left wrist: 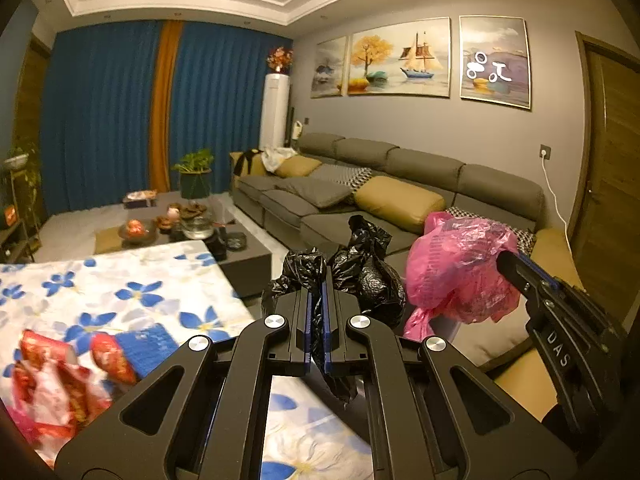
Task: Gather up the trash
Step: 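Carry both bags to the grey bin and open both tools to drop them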
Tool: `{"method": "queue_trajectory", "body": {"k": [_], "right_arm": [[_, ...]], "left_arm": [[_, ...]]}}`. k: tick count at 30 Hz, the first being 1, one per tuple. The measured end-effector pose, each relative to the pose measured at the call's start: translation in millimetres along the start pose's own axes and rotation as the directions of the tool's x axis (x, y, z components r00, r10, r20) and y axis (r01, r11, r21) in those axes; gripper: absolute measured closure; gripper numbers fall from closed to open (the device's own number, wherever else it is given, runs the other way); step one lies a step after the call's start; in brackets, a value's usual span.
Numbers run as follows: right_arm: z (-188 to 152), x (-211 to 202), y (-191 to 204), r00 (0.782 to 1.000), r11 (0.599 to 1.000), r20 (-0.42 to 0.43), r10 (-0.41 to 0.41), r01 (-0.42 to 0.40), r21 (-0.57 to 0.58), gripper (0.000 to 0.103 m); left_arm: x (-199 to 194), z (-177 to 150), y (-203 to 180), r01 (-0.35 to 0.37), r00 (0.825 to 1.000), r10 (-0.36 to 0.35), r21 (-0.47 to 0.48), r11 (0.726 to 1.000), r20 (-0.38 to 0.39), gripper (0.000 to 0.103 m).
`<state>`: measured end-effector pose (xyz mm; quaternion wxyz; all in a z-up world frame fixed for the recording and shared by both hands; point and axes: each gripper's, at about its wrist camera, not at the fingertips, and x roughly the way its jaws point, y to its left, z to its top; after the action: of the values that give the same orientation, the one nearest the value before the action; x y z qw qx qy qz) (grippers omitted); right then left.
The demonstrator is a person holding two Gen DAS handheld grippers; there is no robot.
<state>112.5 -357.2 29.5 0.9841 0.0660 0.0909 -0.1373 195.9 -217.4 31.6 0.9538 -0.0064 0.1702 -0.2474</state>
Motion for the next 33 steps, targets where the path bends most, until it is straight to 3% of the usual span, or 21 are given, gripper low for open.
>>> {"method": "queue_trajectory", "body": {"k": [22, 23, 24, 25, 26, 27, 33], "right_arm": [[-6, 50, -13, 0.999, 0.999, -0.033, -0.012, 0.013, 0.033, 0.097], [-5, 52, -15, 0.999, 0.999, -0.034, -0.012, 0.013, 0.034, 0.096], [-5, 53, -14, 0.999, 0.999, -0.035, -0.009, 0.01, 0.034, 0.092], [-4, 55, -16, 0.999, 0.999, -0.038, -0.004, 0.006, 0.039, 0.082], [-5, 57, -18, 0.999, 0.999, -0.043, 0.002, 0.0, 0.043, 0.076], [-5, 58, -18, 0.999, 0.999, -0.048, 0.003, -0.001, 0.046, 0.066], [-5, 55, -22, 0.998, 0.998, -0.057, -0.013, 0.016, 0.053, 0.058]], "left_arm": [[80, -4, -11, 0.1, 0.993, -0.102, -0.031, 0.994, -0.057, 0.099], [82, -4, -10, 0.108, 0.992, -0.11, -0.036, 0.993, -0.058, 0.093], [83, -5, -10, 0.122, 0.99, -0.124, -0.035, 0.992, -0.064, 0.078], [85, -5, -10, 0.122, 0.99, -0.124, -0.031, 0.992, -0.071, 0.067], [87, -6, -10, 0.113, 0.99, -0.116, -0.032, 0.993, -0.078, 0.041], [87, -7, -7, 0.101, 0.992, -0.104, -0.043, 0.994, -0.074, 0.029], [81, -7, 21, 0.024, 0.996, -0.035, -0.124, 0.992, -0.081, 0.021]]}}
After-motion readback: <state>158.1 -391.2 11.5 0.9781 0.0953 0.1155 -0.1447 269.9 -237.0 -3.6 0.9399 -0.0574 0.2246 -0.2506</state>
